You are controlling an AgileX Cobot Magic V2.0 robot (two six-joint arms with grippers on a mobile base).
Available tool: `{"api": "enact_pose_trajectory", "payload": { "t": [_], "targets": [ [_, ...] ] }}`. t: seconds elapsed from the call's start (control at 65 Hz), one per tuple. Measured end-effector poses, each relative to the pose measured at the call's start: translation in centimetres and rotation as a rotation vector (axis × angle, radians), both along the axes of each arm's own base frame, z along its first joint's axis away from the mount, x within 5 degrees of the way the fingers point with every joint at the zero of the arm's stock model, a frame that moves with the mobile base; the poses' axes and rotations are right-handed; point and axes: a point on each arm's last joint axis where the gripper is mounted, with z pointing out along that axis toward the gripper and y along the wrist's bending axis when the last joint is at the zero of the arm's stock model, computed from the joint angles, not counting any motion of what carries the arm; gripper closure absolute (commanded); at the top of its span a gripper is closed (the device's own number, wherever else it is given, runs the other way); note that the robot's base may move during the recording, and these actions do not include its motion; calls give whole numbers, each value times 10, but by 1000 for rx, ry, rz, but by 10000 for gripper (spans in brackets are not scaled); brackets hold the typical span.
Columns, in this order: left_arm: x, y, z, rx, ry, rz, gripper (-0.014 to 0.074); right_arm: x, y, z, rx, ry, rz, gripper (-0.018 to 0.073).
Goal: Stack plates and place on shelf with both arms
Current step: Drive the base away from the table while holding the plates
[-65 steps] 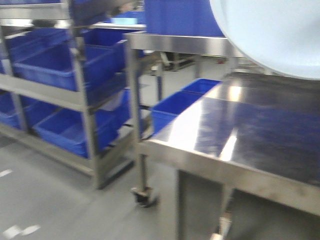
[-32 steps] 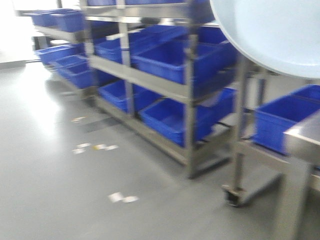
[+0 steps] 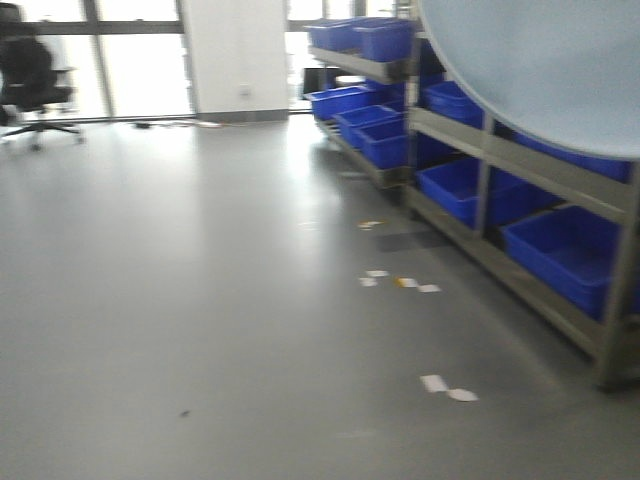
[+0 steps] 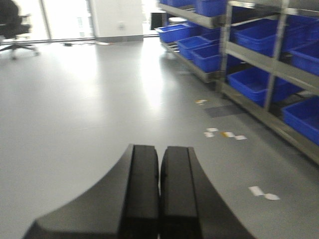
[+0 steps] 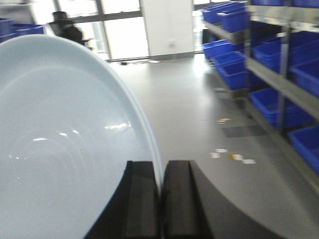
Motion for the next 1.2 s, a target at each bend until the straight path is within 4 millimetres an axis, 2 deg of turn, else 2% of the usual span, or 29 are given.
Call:
{"api": "enact_pose_trajectory", "payload": {
  "t": [1.2],
  "targets": [
    [-1,0,0,0,-5,0,514,0,0,0,-2,0,0,503]
  ]
}}
